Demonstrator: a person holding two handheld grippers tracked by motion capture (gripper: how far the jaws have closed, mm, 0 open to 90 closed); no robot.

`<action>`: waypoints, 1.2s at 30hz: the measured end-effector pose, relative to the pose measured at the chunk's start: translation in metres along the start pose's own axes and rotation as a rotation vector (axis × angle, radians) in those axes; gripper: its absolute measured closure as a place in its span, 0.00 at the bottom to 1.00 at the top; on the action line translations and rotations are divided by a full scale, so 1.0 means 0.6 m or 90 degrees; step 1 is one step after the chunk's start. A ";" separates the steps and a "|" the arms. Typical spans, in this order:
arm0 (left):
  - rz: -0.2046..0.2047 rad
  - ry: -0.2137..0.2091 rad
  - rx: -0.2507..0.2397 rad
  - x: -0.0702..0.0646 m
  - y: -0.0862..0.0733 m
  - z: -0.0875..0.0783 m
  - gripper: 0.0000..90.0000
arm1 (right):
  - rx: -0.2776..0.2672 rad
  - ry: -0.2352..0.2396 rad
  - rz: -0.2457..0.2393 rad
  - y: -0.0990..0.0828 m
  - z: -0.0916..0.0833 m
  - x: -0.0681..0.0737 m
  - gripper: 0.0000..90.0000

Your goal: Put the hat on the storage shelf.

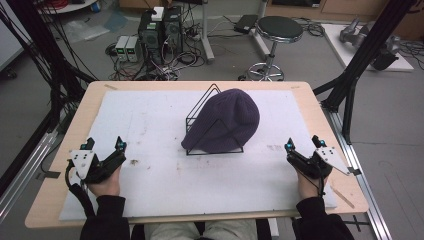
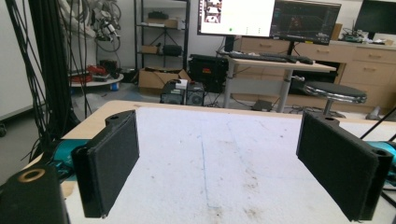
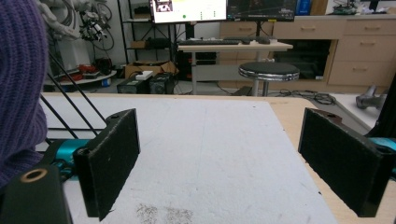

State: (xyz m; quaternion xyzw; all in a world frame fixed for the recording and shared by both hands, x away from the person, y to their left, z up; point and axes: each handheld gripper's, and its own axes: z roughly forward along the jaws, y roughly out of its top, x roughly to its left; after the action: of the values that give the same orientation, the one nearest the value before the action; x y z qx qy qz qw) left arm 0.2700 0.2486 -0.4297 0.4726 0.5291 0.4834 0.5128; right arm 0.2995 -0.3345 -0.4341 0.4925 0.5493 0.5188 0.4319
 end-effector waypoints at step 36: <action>-0.016 -0.017 0.025 -0.001 -0.002 0.002 0.15 | 0.028 0.024 0.024 -0.002 0.001 -0.004 0.13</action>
State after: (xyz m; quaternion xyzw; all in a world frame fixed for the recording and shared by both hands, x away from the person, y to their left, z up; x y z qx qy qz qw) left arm 0.2712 0.2479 -0.4308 0.4819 0.5375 0.4604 0.5166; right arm 0.3002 -0.3371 -0.4353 0.5025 0.5588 0.5240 0.4008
